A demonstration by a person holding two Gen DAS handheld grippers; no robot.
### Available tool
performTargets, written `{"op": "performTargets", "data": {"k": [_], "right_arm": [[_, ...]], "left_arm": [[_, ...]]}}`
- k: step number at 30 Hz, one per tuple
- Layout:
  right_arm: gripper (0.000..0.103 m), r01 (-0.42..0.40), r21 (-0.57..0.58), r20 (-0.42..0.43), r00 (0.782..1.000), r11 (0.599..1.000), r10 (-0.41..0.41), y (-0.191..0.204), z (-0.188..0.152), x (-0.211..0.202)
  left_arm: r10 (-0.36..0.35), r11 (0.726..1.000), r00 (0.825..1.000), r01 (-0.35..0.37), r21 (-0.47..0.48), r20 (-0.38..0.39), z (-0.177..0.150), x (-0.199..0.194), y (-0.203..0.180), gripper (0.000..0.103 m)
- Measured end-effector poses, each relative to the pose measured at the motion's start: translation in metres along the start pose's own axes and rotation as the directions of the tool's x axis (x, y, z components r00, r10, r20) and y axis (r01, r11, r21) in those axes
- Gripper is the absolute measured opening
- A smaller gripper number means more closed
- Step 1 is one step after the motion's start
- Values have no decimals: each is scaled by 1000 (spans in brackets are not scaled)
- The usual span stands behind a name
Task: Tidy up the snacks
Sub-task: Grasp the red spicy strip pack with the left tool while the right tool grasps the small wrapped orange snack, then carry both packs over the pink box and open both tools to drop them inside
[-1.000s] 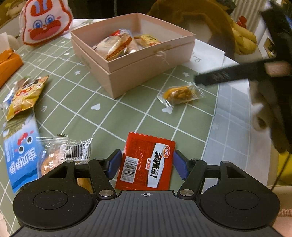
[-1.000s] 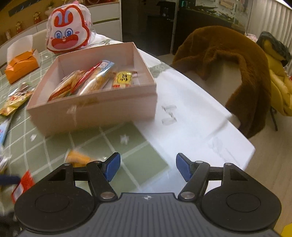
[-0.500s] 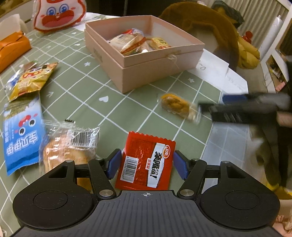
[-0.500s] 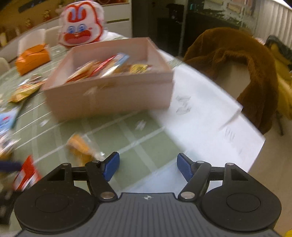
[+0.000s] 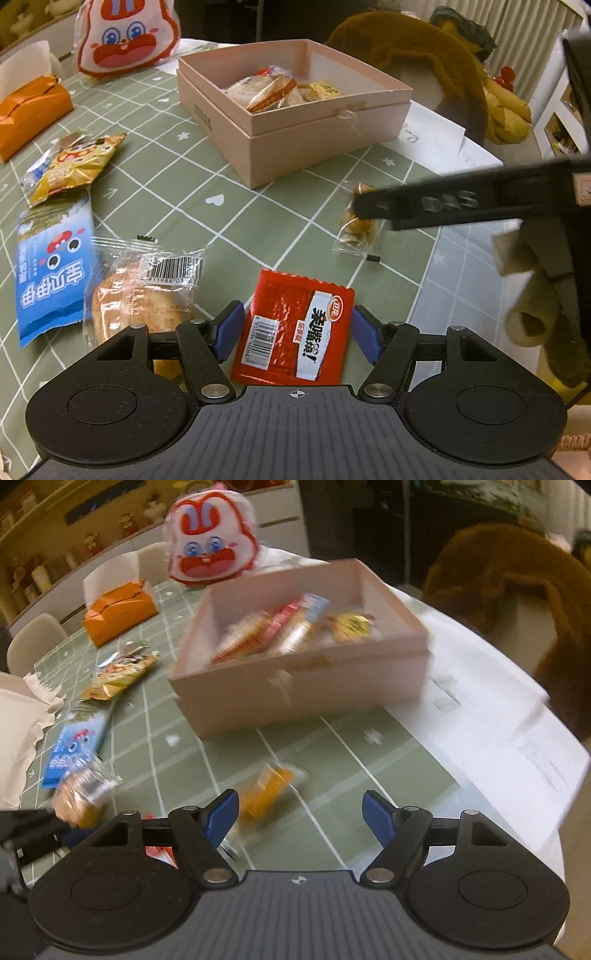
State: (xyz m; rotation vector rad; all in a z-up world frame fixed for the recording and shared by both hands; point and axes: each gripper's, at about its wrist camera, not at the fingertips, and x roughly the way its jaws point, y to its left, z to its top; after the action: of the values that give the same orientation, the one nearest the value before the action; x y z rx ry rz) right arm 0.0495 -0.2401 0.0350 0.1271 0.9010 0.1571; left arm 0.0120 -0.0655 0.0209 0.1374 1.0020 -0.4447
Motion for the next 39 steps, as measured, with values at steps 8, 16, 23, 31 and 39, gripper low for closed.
{"op": "performTargets", "data": {"k": [8,16,23,31,39], "right_arm": [[48,55,-121,-51,997,991,-62,33,4,23],[28,22,-121,-71,997,992,-30,12,-13,-2],[28,23,-101,-37,999,995,-27,-5,-25,-35],[28,19,-100,198,980,995,1,-20,33,-111],[28,27,-66,292,956,997,-7,-37,150,-118]], "left_arm": [[-54,997,999,54,-49,-6,-1,-4,11,69],[-51,998,998,50,-24,-31,-2,-6,8,69],[-3,1000,1000,3,12,1,-9,-9,-1,60],[-135,989,946,149,-24,294,65,-85,7,57],[-189,970,919,231,-82,346,209,-68,44,63]]}}
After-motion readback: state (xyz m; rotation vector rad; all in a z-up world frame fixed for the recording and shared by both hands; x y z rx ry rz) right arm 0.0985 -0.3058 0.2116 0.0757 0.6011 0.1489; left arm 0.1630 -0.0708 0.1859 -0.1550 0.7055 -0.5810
